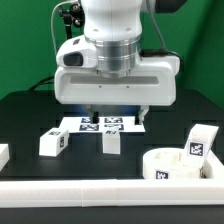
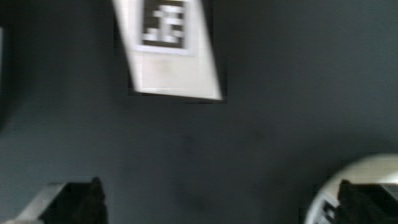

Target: Assemble stool

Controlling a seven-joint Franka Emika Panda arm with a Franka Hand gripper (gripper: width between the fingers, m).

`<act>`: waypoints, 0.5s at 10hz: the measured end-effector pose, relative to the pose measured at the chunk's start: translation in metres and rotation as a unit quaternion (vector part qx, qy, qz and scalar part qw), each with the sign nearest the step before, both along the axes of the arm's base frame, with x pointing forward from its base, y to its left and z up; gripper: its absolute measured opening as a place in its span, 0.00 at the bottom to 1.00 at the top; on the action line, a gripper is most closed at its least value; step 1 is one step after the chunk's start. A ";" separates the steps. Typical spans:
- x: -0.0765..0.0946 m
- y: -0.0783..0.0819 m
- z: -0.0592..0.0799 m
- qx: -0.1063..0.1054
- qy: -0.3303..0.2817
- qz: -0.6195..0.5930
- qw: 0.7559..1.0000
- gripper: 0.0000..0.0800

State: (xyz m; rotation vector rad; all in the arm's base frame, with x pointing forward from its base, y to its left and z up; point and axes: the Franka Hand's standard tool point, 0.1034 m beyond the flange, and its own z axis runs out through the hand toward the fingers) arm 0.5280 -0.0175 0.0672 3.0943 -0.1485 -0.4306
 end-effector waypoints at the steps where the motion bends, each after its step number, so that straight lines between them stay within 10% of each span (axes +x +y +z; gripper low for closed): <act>1: 0.000 -0.001 0.000 -0.005 0.000 0.010 1.000 0.81; 5: 0.000 -0.001 -0.001 -0.003 0.001 0.023 1.000 0.81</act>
Offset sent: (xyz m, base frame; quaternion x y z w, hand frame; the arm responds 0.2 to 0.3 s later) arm 0.0000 0.0000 0.0000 0.0000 0.0000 0.0000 1.0000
